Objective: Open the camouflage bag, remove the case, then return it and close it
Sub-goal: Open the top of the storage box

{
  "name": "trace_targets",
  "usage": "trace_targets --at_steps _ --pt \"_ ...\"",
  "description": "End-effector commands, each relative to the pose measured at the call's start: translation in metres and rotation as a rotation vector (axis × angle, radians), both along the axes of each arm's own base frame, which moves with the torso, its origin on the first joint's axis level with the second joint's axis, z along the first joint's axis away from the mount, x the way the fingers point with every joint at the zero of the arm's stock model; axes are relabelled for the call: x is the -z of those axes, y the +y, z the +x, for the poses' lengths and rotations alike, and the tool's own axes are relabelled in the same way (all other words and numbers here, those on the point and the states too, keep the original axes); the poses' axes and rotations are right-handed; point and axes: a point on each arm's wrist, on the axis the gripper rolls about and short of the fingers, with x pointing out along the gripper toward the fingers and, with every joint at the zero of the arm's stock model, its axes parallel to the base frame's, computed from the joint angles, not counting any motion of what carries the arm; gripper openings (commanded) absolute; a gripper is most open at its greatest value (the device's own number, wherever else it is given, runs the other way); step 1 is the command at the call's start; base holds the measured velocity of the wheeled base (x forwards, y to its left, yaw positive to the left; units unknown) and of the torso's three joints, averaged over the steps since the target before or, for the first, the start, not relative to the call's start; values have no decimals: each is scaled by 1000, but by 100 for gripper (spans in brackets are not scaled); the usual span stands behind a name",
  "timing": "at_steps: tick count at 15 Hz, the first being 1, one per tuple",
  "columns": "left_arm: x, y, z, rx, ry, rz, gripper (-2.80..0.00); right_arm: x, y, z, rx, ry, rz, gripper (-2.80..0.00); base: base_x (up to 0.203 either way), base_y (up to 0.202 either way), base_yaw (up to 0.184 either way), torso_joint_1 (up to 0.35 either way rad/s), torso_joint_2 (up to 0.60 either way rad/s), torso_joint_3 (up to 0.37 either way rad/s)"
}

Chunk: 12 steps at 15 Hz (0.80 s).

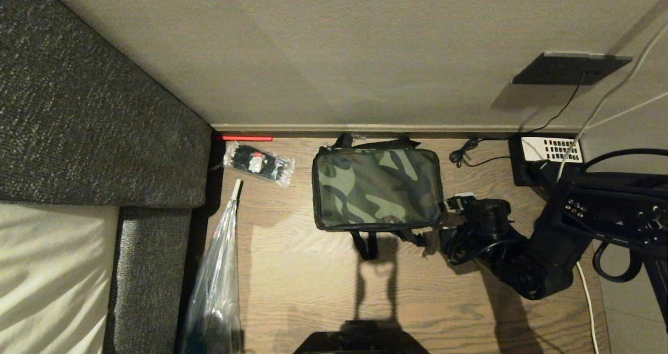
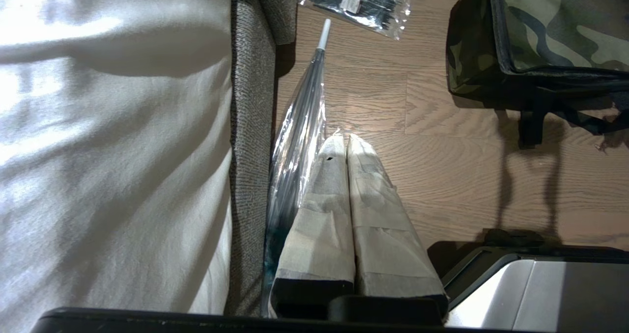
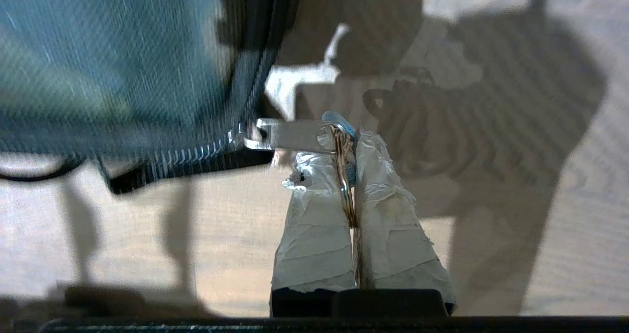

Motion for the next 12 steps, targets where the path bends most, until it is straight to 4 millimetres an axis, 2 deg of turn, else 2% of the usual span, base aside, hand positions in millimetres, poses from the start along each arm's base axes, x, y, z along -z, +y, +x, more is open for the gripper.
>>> trace_targets --at_steps 1,4,12 --pt "0 0 0 0 0 0 -280 -11 2 4 0 -46 14 -280 0 0 0 0 0 0" --pt "0 0 0 0 0 0 -280 -22 3 8 2 -76 26 -280 0 0 0 0 0 0" --pt "0 0 0 0 0 0 -280 -29 4 12 3 -114 29 -280 0 0 0 0 0 0"
